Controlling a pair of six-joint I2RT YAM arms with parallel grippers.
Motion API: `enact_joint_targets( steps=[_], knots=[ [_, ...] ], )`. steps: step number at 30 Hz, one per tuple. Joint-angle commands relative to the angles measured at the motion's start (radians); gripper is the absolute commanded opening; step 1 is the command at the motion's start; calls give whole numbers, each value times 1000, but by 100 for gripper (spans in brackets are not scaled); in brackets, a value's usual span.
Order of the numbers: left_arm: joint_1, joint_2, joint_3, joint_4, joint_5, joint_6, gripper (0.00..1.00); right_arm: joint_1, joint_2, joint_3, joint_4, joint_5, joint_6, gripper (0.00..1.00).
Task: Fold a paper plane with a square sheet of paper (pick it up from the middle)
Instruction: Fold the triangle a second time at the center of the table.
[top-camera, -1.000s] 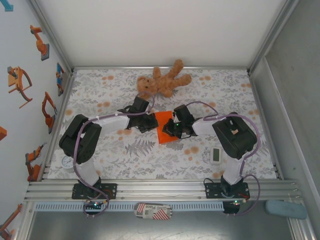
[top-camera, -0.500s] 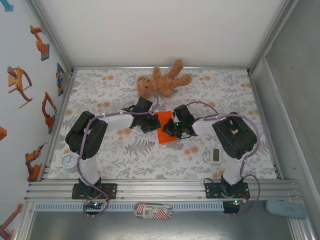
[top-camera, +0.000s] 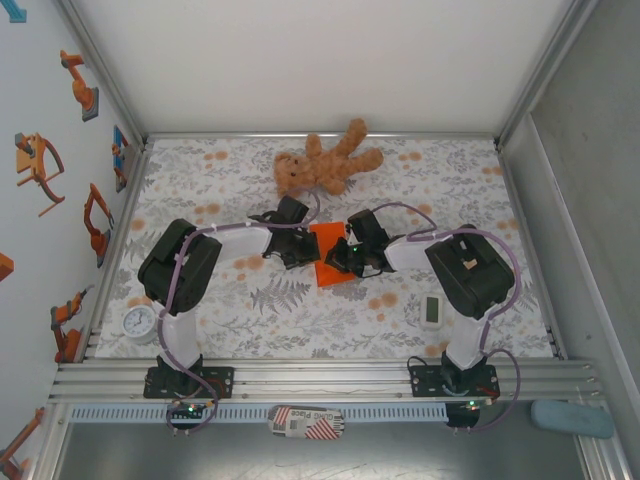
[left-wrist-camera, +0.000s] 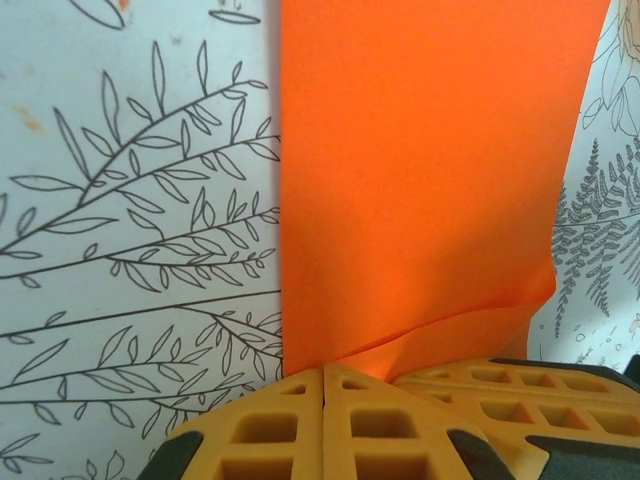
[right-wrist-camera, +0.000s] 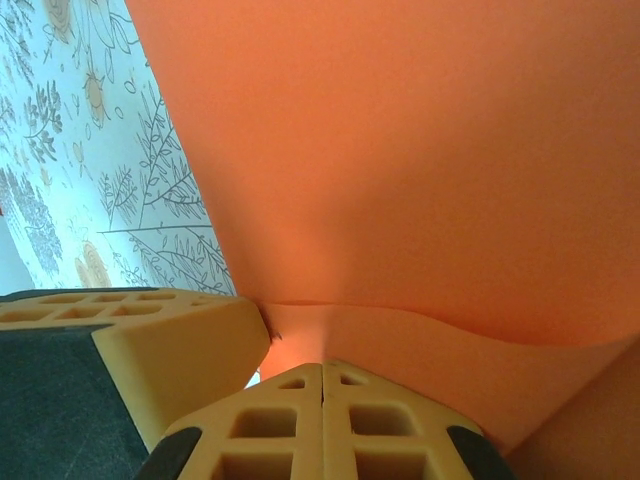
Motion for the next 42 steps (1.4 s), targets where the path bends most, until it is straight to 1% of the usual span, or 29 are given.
enact_joint_targets(
  steps=[1,6,13,19,27,31,34,38,42],
  knots=[
    [0,28,17,-95,-58,33,0,3,-62,22,-57,21,-45,0],
    [0,39,31,-129,-70,50,0,3,-92,55,-106,33,-139,0],
    [-1,50,46,-148,-74,64,0,-6,-30,51,-75,4,-154,0],
    [0,63,53,-168,-83,71,0,-21,9,65,-96,6,-178,0],
    [5,80,39,-218,-151,69,0,-90,-24,-38,-78,48,-189,0],
    [10,90,23,-211,-149,73,0,-168,-55,-92,-32,22,-170,0],
    [10,89,27,-205,-141,78,0,-195,-104,-81,-66,36,-191,0],
    [10,87,45,-203,-132,92,0,-190,-170,-52,-95,37,-216,0],
    [10,90,63,-203,-122,106,0,-139,-160,-18,-110,22,-225,0]
  ],
)
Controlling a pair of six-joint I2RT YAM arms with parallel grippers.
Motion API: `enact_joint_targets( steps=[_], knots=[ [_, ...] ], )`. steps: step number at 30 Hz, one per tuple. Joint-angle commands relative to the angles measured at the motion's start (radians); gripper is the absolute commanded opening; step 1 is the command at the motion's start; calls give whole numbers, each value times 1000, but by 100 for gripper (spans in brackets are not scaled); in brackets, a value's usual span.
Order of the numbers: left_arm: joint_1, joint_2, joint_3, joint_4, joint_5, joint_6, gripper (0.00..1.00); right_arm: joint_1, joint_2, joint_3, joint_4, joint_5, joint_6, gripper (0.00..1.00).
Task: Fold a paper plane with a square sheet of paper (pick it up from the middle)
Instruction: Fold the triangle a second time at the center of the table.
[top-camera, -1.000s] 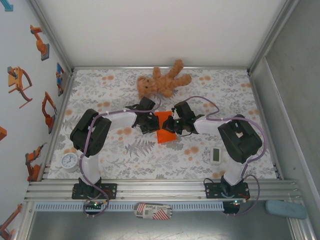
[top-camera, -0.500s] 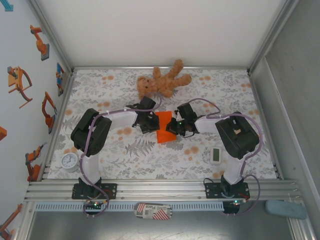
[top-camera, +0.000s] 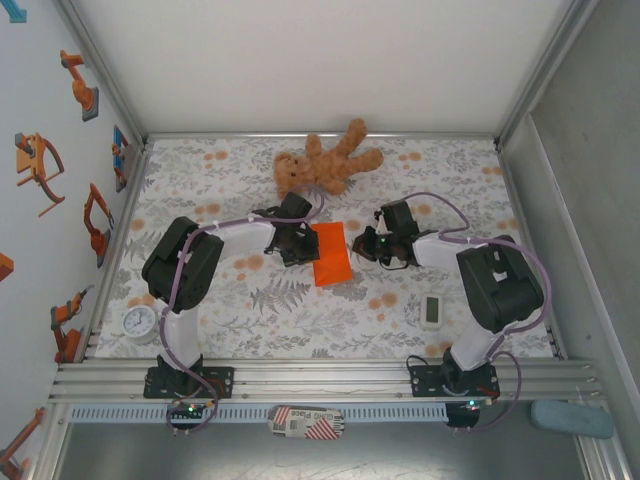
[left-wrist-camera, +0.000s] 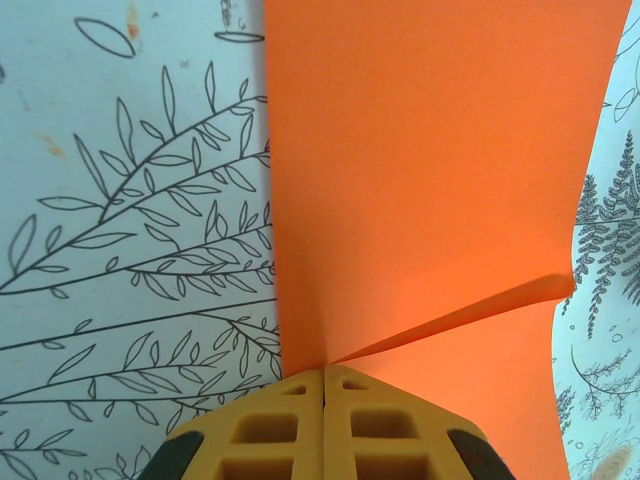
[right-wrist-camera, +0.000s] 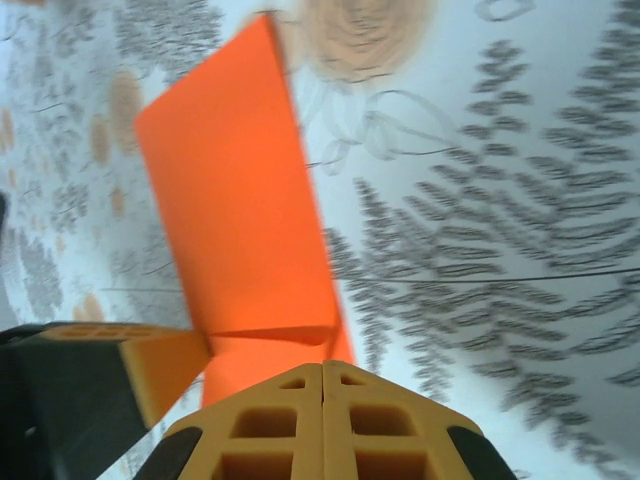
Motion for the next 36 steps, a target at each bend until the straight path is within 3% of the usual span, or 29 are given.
enact_joint_targets(
  steps=[1,8,14,25,31,36],
  knots=[
    [11,61,-6,-93,-81,41,0,53,8,47,-27,-3,-32,0],
    [12,70,-3,-98,-77,41,0,126,133,119,-19,-33,-23,0],
    [11,78,-7,-112,-91,41,0,119,172,119,-10,-26,-26,0],
    [22,82,-25,-104,-91,52,0,-58,128,19,39,-12,5,0],
    [23,79,-1,-98,-74,75,0,-53,11,36,-38,12,-35,0],
    [23,84,30,-97,-42,115,0,19,11,57,-53,-22,-26,0]
  ],
)
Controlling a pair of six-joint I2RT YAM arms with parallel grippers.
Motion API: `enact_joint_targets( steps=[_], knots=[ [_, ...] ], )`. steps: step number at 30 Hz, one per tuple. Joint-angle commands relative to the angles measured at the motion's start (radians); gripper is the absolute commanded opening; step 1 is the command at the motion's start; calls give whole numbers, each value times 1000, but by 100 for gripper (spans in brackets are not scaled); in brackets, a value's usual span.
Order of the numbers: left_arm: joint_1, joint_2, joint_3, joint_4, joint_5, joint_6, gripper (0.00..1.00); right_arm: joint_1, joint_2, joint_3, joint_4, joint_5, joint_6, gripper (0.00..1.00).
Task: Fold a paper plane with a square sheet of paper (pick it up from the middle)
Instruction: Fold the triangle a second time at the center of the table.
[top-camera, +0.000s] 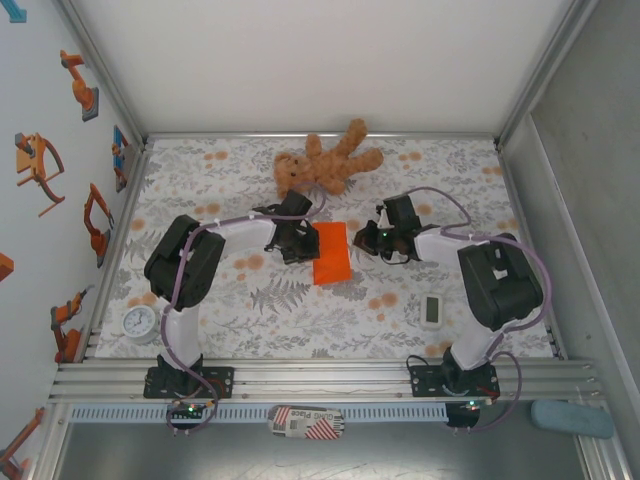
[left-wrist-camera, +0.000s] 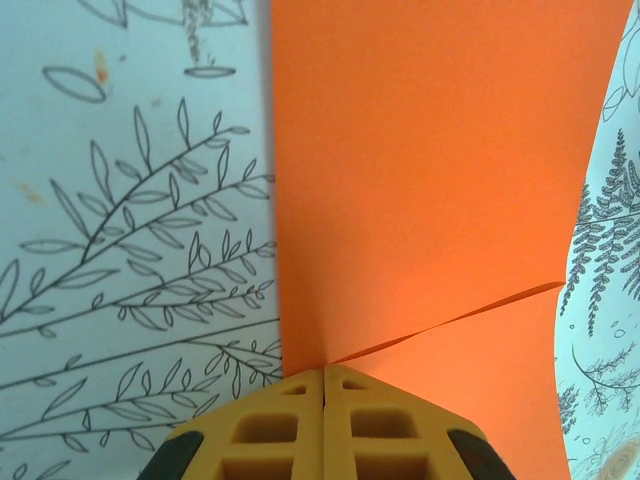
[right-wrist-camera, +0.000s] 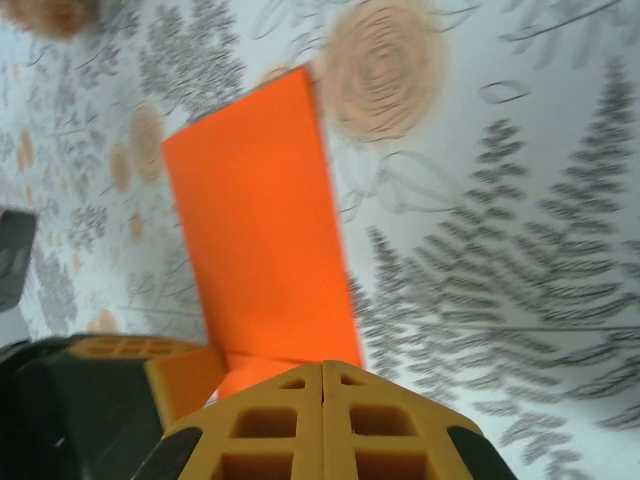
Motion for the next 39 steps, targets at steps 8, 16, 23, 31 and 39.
enact_joint_targets(
  steps=[8,16,23,31,39],
  knots=[
    [18,74,28,-91,-28,95,0,141,112,42,101,-73,88,0],
    [17,75,25,-88,-12,103,0,159,164,77,84,-63,72,0],
    [17,72,27,-85,-9,102,0,159,193,103,57,-41,62,0],
    [20,70,35,-82,-3,98,0,159,211,58,42,-7,47,0],
    [20,-77,30,-7,29,30,7,158,243,4,75,3,68,0]
  ],
)
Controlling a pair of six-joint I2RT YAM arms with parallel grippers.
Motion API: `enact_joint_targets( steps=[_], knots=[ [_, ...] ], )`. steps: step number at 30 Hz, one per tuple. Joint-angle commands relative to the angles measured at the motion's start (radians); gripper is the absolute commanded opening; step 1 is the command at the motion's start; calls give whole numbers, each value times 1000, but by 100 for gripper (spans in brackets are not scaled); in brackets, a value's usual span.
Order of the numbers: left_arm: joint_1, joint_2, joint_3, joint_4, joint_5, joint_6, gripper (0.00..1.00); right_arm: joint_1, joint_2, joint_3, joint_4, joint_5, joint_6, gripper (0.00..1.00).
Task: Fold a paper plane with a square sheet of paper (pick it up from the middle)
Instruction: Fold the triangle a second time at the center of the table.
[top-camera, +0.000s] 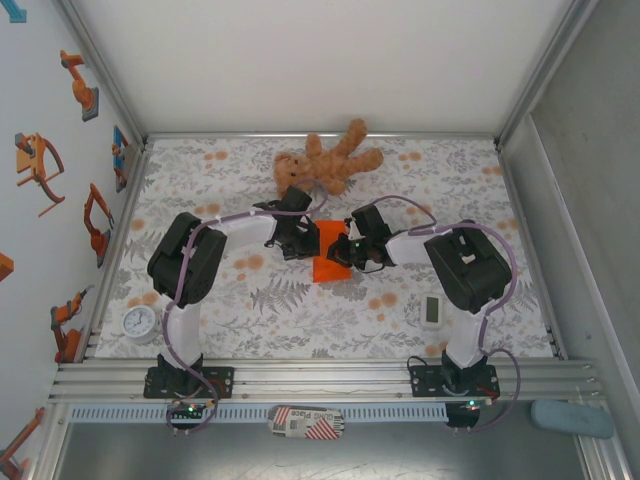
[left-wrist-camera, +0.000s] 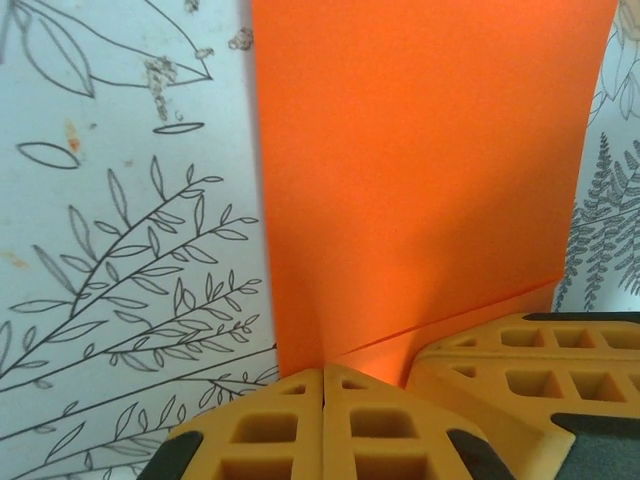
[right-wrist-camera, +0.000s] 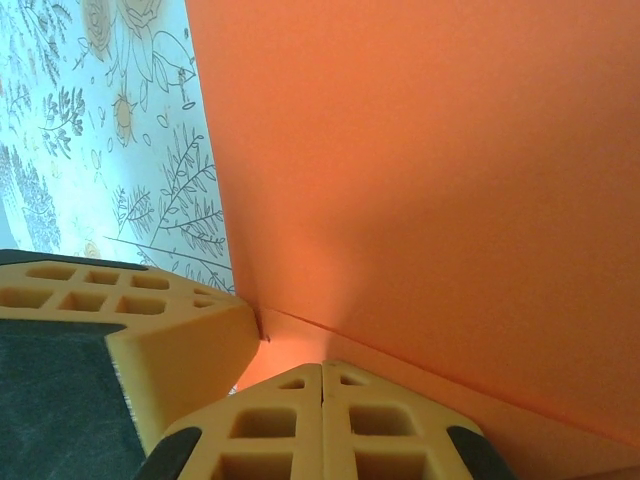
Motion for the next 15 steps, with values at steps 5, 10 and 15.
enact_joint_targets(
  steps=[5,10,15],
  knots=[
    [-11,-182,-146,196,71,-163,6,4,56,-59,-46,58,13,0],
    [-38,-197,-213,259,118,-207,0,4,60,-58,-52,52,22,0],
    [-62,-203,-243,231,96,-208,0,4,62,-56,-69,58,16,0]
  ],
)
